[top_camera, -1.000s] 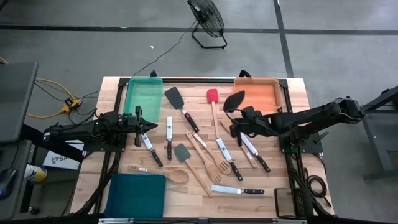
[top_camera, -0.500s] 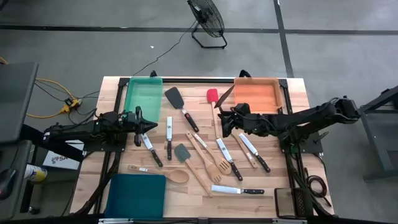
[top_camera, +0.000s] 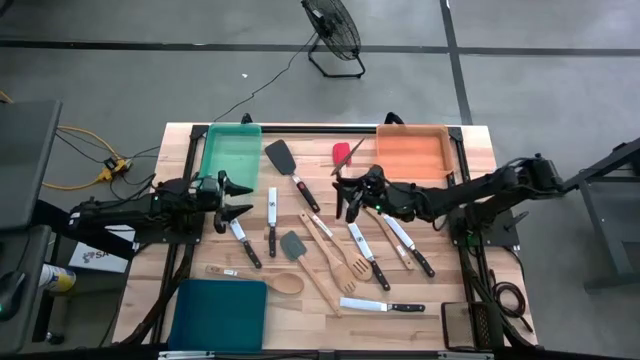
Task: Pick & Place Kitchen Items
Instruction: Put the black wide spatula into the blue green bin
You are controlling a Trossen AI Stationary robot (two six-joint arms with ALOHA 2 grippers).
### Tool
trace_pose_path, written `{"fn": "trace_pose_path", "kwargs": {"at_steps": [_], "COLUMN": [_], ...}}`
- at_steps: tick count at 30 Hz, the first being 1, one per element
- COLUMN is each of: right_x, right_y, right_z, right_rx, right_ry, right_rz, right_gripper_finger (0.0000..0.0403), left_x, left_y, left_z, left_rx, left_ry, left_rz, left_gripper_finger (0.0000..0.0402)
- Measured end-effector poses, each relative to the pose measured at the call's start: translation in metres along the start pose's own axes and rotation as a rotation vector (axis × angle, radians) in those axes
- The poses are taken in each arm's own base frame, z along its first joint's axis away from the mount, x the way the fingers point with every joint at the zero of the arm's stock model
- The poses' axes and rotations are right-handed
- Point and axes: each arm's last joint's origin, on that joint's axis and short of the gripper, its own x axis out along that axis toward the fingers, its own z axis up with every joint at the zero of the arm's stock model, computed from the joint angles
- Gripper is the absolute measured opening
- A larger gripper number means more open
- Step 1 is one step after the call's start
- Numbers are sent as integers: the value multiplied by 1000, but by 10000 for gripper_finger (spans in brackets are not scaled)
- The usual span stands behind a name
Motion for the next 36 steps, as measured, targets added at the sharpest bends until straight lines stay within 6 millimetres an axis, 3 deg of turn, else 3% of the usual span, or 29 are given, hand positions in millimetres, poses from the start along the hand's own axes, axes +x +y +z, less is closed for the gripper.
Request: {"fn": "trace_pose_path", "kwargs": {"at_steps": [8,16,24,29,36], "right_x": [25,69,115,138,153], "right_y": [-4,19,35,42,52], "right_z": [0,11,15,11,13], "right_rx": [48,-35,-2,39,91], "right_ry": [-45,-39,-61,-110,-194], "right_rz": [46,124,114,38,-69], "right_gripper_finger": [63,63,63,63,63], "left_x": [9,21,26,27,27], "left_y": [0,0,0,-1,1], "left_z": [-2,-2,-2,1,2], "left_rx": [6,18,24,91,266], "left_ry": [34,36,31,-5,-13], "left_rz": [8,8,6,7,88], "left_gripper_finger": [282,283,283,283,283]}}
